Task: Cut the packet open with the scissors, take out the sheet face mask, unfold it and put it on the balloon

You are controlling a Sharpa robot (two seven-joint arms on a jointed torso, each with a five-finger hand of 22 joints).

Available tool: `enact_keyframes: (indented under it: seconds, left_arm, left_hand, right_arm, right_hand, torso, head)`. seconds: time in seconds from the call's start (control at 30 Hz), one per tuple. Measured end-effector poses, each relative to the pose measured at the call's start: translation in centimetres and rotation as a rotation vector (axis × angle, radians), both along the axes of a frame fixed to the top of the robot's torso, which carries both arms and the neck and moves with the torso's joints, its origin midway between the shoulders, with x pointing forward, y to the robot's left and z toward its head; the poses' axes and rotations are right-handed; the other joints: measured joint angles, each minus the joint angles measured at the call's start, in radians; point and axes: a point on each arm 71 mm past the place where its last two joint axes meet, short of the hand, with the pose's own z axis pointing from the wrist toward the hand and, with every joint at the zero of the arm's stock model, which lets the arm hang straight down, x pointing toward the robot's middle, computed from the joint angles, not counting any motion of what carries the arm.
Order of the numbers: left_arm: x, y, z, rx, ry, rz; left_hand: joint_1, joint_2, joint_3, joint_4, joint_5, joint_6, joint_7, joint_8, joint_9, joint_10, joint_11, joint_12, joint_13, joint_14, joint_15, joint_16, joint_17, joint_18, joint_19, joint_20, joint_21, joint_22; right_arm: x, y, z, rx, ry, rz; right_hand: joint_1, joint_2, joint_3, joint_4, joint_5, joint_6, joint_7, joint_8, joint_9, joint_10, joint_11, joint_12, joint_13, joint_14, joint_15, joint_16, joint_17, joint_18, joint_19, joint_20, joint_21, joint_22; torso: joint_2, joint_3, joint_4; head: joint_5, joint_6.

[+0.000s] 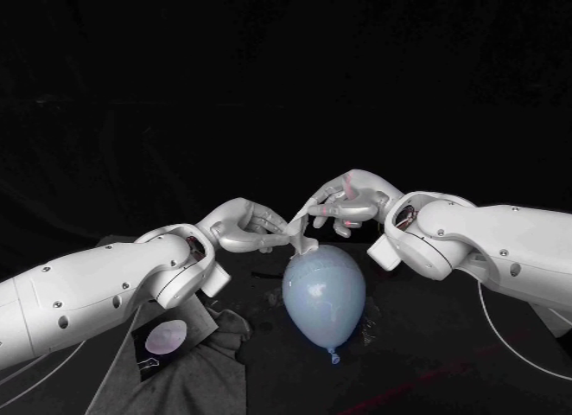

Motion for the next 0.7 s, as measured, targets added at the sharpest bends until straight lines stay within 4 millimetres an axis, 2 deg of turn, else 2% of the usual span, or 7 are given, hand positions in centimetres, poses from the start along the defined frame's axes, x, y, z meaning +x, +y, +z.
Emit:
enact_keyframes:
  seconds: [0.03, 0.2, 0.3, 0.5, 0.53, 0.6, 0.7]
  left_arm:
    - [0.0, -0.1, 0.0, 0.003, -0.001, -0.006]
    - [-0.1, -0.4, -0.1, 0.014, -0.003, -0.029]
    - [-0.1, -0.7, -0.1, 0.016, -0.006, -0.035]
    - [-0.1, -1.3, 0.0, 0.012, -0.02, -0.03]
    - [0.0, -1.4, 0.0, 0.01, -0.024, -0.023]
    - [0.2, -1.3, 0.0, 0.004, -0.034, 0.0]
    - [0.5, -1.2, 0.1, -0.008, -0.046, 0.04]
  left_hand:
    - [0.005, 0.005, 0.002, -0.002, 0.0, 0.003, 0.001, 0.0, -0.001, 0.002, -0.002, -0.003, -0.002, -0.001, -0.001, -0.002, -0.002, 0.0, 0.0, 0.0, 0.0, 0.0]
    - [0.031, 0.02, 0.017, -0.017, 0.0, 0.028, 0.008, 0.0, -0.004, 0.024, -0.009, -0.012, -0.013, 0.0, -0.001, -0.002, -0.007, -0.001, 0.004, 0.004, 0.0, 0.0]
    - [0.039, 0.028, 0.027, -0.021, 0.0, 0.066, 0.004, 0.005, -0.004, 0.071, -0.016, -0.004, -0.014, 0.018, -0.016, 0.013, -0.007, -0.001, 0.017, 0.001, 0.018, 0.007]
    - [0.061, 0.05, 0.021, -0.032, 0.0, 0.172, -0.039, 0.06, 0.01, 0.187, -0.067, 0.061, 0.009, 0.084, -0.06, 0.081, 0.013, -0.001, 0.049, -0.024, 0.08, 0.041]
    - [0.062, 0.052, 0.021, -0.032, -0.001, 0.197, -0.05, 0.074, 0.013, 0.208, -0.082, 0.082, 0.021, 0.109, -0.072, 0.099, 0.022, -0.002, 0.063, -0.031, 0.1, 0.051]
    - [0.06, 0.054, 0.024, -0.035, -0.001, 0.208, -0.058, 0.086, 0.013, 0.221, -0.095, 0.1, 0.034, 0.141, -0.082, 0.12, 0.055, -0.002, 0.073, -0.041, 0.122, 0.063]
    - [0.058, 0.056, 0.041, -0.039, -0.004, 0.209, -0.059, 0.099, 0.013, 0.226, -0.1, 0.118, 0.049, 0.173, -0.089, 0.136, 0.091, -0.002, 0.081, -0.049, 0.145, 0.076]
  right_arm:
    - [0.0, 0.0, 0.0, 0.001, 0.0, 0.0]
    - [0.0, 0.0, 0.0, 0.005, -0.001, -0.002]
    - [-0.1, 0.1, 0.1, 0.009, -0.003, -0.003]
    - [-0.1, 0.1, 0.1, 0.021, -0.006, -0.008]
    - [-0.1, 0.0, 0.1, 0.023, -0.006, -0.009]
    - [-0.1, 0.0, 0.1, 0.026, -0.007, -0.014]
    - [0.1, -0.2, 0.1, 0.028, -0.009, -0.023]
  right_hand:
    - [0.0, 0.0, 0.0, 0.0, 0.0, 0.001, 0.001, 0.0, 0.0, 0.0, 0.0, 0.0, 0.0, 0.0, 0.0, 0.0, 0.0, 0.007, 0.0, 0.0, 0.0, 0.0]
    - [0.0, 0.0, 0.0, 0.0, -0.001, 0.001, 0.0, 0.0, 0.0, 0.0, 0.0, 0.0, 0.0, 0.001, 0.001, 0.0, 0.0, 0.012, 0.0, 0.0, 0.0, 0.001]
    - [0.0, 0.0, 0.0, -0.001, -0.002, 0.001, 0.0, 0.0, 0.0, 0.0, 0.0, 0.0, 0.001, 0.001, 0.001, 0.0, -0.001, 0.012, 0.0, 0.0, 0.0, 0.001]
    - [0.0, 0.0, 0.0, -0.001, -0.004, 0.001, 0.0, 0.0, 0.0, 0.0, 0.0, 0.0, 0.001, 0.001, 0.002, 0.0, -0.001, 0.012, 0.0, 0.0, 0.0, 0.001]
    - [0.0, 0.0, 0.001, -0.001, -0.004, 0.001, 0.0, 0.0, 0.0, 0.0, 0.0, 0.0, 0.001, 0.001, 0.002, 0.0, -0.001, 0.012, 0.0, 0.0, 0.0, 0.001]
    - [0.0, 0.0, 0.001, -0.001, -0.004, 0.001, 0.0, 0.0, 0.0, 0.0, 0.0, 0.0, 0.001, 0.001, 0.002, 0.0, -0.002, 0.012, 0.0, 0.0, 0.0, 0.001]
    - [0.002, 0.001, 0.001, -0.001, -0.001, 0.001, 0.0, 0.0, 0.0, 0.0, 0.0, 0.0, 0.001, 0.001, 0.002, 0.0, -0.002, 0.012, 0.0, 0.0, 0.0, 0.0]
  torso:
    - [0.0, 0.0, 0.0]
    - [-0.001, 0.0007, -0.0004]
    - [-0.001, 0.0008, -0.001]
    - [-0.001, 0.0012, -0.001]
    - [-0.001, 0.0012, -0.001]
    - [-0.001, 0.0012, -0.001]
    - [-0.002, 0.0012, -0.001]
  head:
    - [0.0, 0.0]
    - [0.002, -0.001]
    - [0.003, -0.001]
    - [0.006, 0.001]
    - [0.006, 0.001]
    - [0.006, 0.002]
    - [0.004, 0.003]
